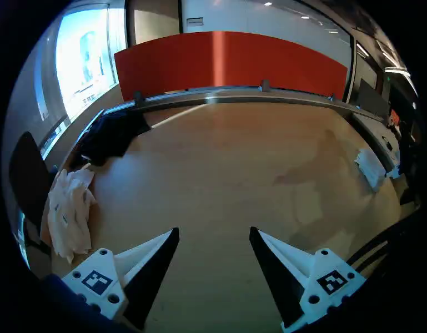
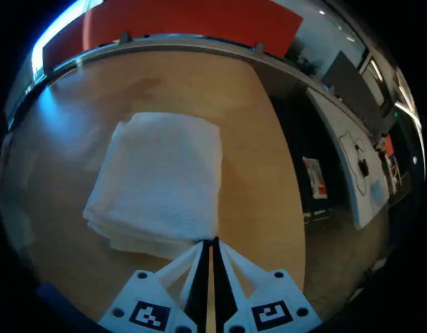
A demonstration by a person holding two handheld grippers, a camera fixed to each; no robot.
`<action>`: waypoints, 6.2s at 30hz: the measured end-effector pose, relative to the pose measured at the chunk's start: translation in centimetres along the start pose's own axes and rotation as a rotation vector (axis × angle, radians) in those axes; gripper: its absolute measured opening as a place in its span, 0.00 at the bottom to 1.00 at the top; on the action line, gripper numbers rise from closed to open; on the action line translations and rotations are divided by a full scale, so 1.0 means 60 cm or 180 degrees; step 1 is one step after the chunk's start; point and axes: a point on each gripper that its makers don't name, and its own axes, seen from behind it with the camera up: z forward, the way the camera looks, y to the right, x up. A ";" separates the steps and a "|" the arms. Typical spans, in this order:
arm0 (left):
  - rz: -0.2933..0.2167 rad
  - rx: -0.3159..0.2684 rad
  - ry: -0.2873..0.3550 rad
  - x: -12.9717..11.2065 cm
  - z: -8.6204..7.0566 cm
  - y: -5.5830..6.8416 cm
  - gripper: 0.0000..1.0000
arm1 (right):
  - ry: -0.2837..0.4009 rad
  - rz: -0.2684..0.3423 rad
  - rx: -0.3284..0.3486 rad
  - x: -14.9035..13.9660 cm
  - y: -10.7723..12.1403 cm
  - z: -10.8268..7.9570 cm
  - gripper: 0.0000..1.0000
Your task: Fold towel
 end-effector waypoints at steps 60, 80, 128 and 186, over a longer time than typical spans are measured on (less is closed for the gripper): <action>-0.0071 -0.0043 0.0270 0.049 0.008 -0.016 0.94 | 0.1343 0.0495 -0.0176 0.152 -0.084 -0.145 1.00; -0.0234 0.0005 0.0890 0.134 0.004 -0.032 0.94 | 0.2242 0.0742 -0.0163 0.246 -0.112 -0.227 1.00; -0.0427 0.0052 0.2053 0.289 -0.063 -0.097 0.94 | 0.3140 0.0682 0.0606 0.426 -0.419 -0.395 1.00; -0.0447 0.0421 0.2562 0.114 0.073 -0.176 0.94 | 0.3185 0.0549 0.0737 0.405 -0.535 -0.357 0.99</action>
